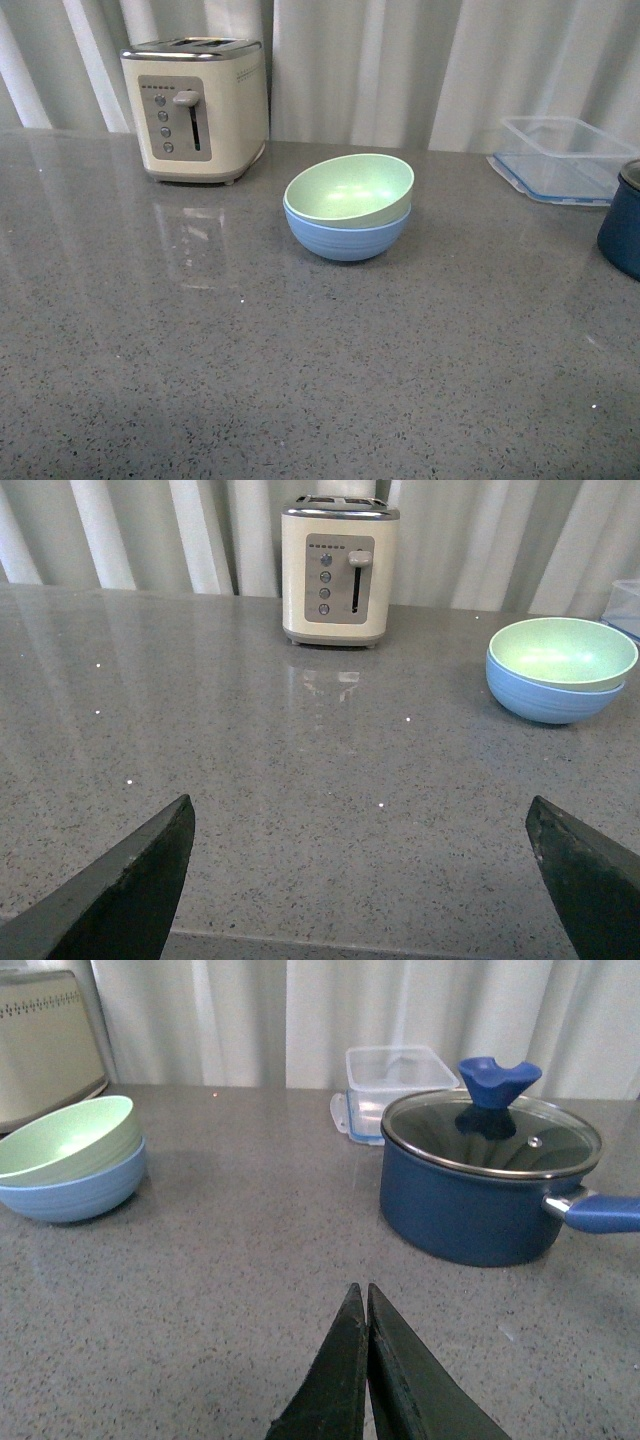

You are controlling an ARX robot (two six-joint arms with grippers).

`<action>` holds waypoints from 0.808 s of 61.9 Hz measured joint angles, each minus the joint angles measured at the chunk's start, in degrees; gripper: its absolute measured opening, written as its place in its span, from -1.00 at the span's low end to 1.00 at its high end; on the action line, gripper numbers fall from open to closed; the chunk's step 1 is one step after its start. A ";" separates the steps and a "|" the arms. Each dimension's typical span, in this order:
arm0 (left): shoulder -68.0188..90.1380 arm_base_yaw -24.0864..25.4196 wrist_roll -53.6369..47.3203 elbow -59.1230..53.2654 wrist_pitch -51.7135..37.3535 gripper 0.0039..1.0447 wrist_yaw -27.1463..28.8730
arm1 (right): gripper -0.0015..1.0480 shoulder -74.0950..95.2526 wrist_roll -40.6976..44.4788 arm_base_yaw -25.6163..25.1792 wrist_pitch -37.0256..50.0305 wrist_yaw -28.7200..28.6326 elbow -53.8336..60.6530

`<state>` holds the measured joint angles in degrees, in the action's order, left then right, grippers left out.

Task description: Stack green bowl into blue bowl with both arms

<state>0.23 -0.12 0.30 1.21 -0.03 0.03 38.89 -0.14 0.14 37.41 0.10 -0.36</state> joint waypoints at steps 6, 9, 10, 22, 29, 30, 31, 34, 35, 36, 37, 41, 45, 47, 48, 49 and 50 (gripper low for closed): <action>0.00 0.00 0.00 0.00 0.00 0.88 0.00 | -0.98 -3.69 0.00 -0.02 -3.10 0.00 0.04; 0.00 0.00 0.00 0.00 0.00 0.88 0.00 | -0.98 -5.31 0.00 -0.02 -4.50 0.02 0.04; 0.00 0.00 0.00 0.00 0.00 0.88 0.00 | -0.98 -6.14 0.00 -0.02 -5.18 0.00 0.04; 0.00 0.00 0.00 0.00 0.00 0.88 0.00 | -0.98 -12.59 0.00 -0.02 -11.30 0.00 0.07; 0.00 0.00 0.00 0.00 0.00 0.88 0.00 | -0.98 -15.85 0.00 -0.02 -14.34 0.00 0.07; 0.00 0.00 0.00 0.00 0.00 0.88 0.00 | -0.98 -16.13 0.00 -0.02 -14.62 0.00 0.07; 0.00 0.00 0.00 0.00 0.00 0.88 0.00 | -0.98 -16.66 0.00 -0.02 -15.12 0.00 0.07; 0.00 0.00 0.00 0.00 0.00 0.88 0.00 | -0.98 -17.92 0.00 -0.02 -16.37 0.00 0.07; 0.00 0.00 0.00 0.00 0.00 0.88 0.00 | -0.98 -18.18 0.00 -0.02 -16.63 0.00 0.07; 0.00 0.00 0.00 0.00 0.00 0.88 0.00 | -0.98 -18.67 0.00 -0.02 -17.09 0.00 0.07; 0.00 0.00 0.00 0.00 0.00 0.88 0.00 | -0.98 -19.15 0.00 -0.02 -17.55 0.00 0.07; 0.00 0.00 0.00 0.00 0.00 0.88 0.00 | -0.98 -20.55 0.00 -0.02 -18.93 0.00 0.07; 0.00 0.00 0.00 0.00 0.00 0.88 0.00 | -0.98 -21.86 0.00 -0.02 -20.20 0.00 0.07; 0.00 0.00 0.00 0.00 0.00 0.88 0.00 | -0.98 -22.69 0.00 -0.02 -21.03 0.00 0.07; 0.00 0.00 0.00 0.00 0.00 0.88 0.00 | -0.98 -22.88 0.00 -0.02 -21.22 0.00 0.07; 0.00 0.00 0.00 0.00 0.00 0.88 0.00 | -0.98 -23.28 0.00 -0.02 -21.62 0.00 0.07; 0.00 0.00 0.00 0.00 0.00 0.88 0.00 | -0.98 -23.45 0.00 0.00 -21.79 0.00 0.07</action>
<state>0.23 -0.12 0.30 1.21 -0.03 0.03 15.44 -0.14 0.14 15.62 0.10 -0.30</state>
